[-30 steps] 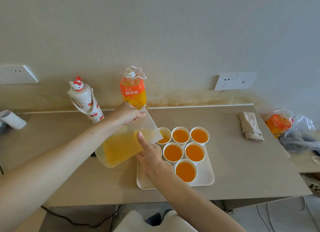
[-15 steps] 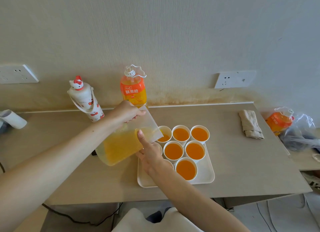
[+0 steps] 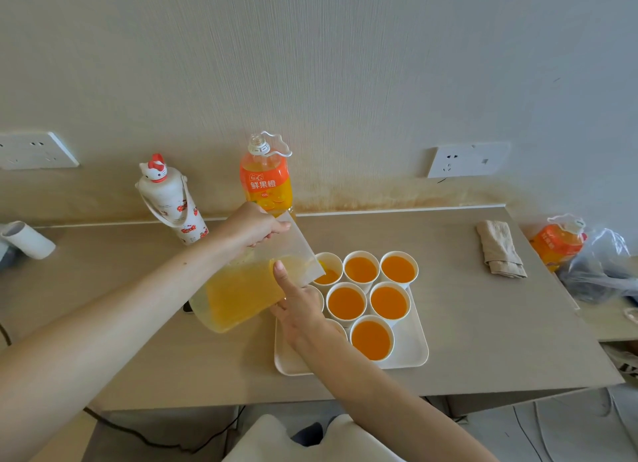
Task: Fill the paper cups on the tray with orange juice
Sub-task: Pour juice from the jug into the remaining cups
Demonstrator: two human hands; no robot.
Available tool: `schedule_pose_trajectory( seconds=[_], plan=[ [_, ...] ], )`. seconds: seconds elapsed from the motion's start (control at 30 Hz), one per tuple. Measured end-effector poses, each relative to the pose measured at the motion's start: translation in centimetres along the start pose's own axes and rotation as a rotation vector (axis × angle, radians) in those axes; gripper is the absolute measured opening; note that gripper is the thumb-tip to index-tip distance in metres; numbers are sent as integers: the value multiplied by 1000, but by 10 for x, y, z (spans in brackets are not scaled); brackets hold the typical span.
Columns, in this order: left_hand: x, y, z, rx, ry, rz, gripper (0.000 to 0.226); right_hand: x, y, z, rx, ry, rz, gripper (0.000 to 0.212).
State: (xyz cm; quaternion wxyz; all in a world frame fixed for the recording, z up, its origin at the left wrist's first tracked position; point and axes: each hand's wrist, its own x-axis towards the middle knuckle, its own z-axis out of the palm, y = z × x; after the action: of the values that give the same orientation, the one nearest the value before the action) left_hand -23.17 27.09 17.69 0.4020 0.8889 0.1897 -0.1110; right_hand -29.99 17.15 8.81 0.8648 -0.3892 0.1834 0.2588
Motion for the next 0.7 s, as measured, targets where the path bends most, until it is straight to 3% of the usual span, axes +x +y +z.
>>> schedule_pose_trajectory(
  seconds=[0.7],
  plan=[
    [-3,-3,-4,1,7,-2,37,-1,3,3,-9,13,-2,49]
  ],
)
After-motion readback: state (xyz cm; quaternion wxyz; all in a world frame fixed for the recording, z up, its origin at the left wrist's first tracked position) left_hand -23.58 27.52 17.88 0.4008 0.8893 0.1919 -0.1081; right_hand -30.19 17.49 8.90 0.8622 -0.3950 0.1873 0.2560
